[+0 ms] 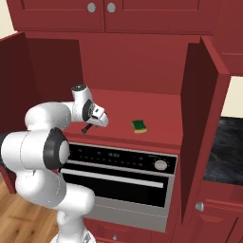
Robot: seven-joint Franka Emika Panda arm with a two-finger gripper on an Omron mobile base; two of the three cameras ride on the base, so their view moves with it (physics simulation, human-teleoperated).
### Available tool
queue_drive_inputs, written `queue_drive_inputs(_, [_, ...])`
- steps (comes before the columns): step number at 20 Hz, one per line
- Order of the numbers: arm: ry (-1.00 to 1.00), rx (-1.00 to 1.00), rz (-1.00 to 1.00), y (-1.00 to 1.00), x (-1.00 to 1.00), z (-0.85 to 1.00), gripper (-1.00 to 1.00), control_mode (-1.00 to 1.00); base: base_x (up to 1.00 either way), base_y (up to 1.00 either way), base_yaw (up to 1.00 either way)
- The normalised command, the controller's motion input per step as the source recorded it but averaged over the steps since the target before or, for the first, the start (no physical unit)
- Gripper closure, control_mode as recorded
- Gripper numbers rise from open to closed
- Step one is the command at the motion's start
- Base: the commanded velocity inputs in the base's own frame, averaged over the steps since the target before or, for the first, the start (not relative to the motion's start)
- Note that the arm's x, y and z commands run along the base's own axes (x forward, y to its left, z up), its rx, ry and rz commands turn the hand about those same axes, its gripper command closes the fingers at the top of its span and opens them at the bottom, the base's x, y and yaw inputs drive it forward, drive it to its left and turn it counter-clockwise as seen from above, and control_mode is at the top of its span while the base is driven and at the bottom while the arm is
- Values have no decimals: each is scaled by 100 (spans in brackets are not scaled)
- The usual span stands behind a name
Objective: Locate and retrieve the dish brush and sponge from the cabinet. Place them next to the sink.
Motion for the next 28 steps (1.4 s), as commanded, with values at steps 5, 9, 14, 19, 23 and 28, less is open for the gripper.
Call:
queue_drive_inputs(5, [2,0,0,-8,-8,9,100,-100,0,0,0])
queue_drive_inputs(9, [7,-3,5,-29,-33,42,100,-100,0,0,0])
queue_drive_inputs(14, [2,-4,16,-22,-69,39,100,-100,0,0,0])
queue_drive_inputs(19, [0,-6,24,-14,-82,15,100,-100,0,0,0])
queue_drive_inputs(23, [0,-4,23,-8,-90,8,100,-100,0,0,0])
queue_drive_inputs(28, [-1,3,1,-2,-76,16,100,-100,0,0,0])
